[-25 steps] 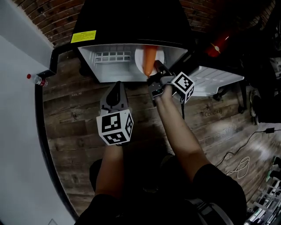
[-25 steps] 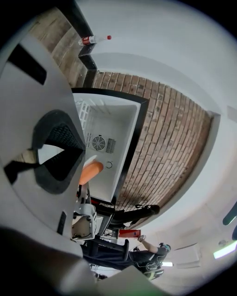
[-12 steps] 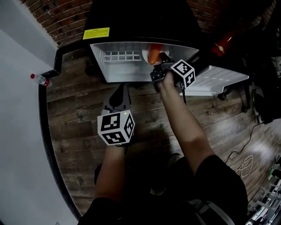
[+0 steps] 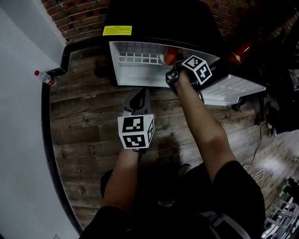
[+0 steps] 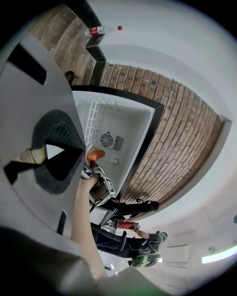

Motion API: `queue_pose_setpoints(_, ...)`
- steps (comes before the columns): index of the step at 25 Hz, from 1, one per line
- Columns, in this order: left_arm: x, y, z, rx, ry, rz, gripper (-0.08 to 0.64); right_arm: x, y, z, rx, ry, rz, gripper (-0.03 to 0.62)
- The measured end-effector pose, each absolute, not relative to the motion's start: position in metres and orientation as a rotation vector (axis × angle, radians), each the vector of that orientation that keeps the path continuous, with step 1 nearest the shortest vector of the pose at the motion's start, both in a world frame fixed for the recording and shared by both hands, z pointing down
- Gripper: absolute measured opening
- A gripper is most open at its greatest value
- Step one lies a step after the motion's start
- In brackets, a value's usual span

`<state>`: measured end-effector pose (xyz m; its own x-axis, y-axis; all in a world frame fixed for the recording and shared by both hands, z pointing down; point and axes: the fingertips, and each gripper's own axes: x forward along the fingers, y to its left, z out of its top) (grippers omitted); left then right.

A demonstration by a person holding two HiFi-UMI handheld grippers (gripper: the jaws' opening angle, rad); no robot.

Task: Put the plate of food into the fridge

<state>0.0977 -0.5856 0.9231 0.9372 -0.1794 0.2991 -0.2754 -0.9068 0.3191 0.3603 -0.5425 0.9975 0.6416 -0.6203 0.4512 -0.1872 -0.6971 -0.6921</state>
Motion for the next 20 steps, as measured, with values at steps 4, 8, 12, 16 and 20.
queue_pose_setpoints(4, 0.100, -0.584, 0.920, 2.775, -0.339, 0.372, -0.005, 0.366, -0.543, 0.989, -2.514, 0.678, -0.907, 0.044)
queue_pose_setpoints(8, 0.102, -0.580, 0.920, 2.787, -0.317, 0.373, -0.005, 0.370, -0.535, 0.986, -2.808, 0.742, -0.840, 0.139)
queue_pose_setpoints(12, 0.104, -0.578, 0.918, 2.776, -0.303, 0.361, -0.005, 0.369, -0.531, 0.977, -2.891, 0.764, -0.749, 0.196)
queue_pose_setpoints(16, 0.104, -0.582, 0.921, 2.762, -0.320, 0.362, -0.005, 0.363, -0.527, 0.960, -2.841, 0.768, -0.639, 0.123)
queue_pose_setpoints(20, 0.105, -0.587, 0.925, 2.759, -0.335, 0.389, -0.005, 0.335, -0.524, 0.948, -2.822, 0.959, -0.604, 0.015)
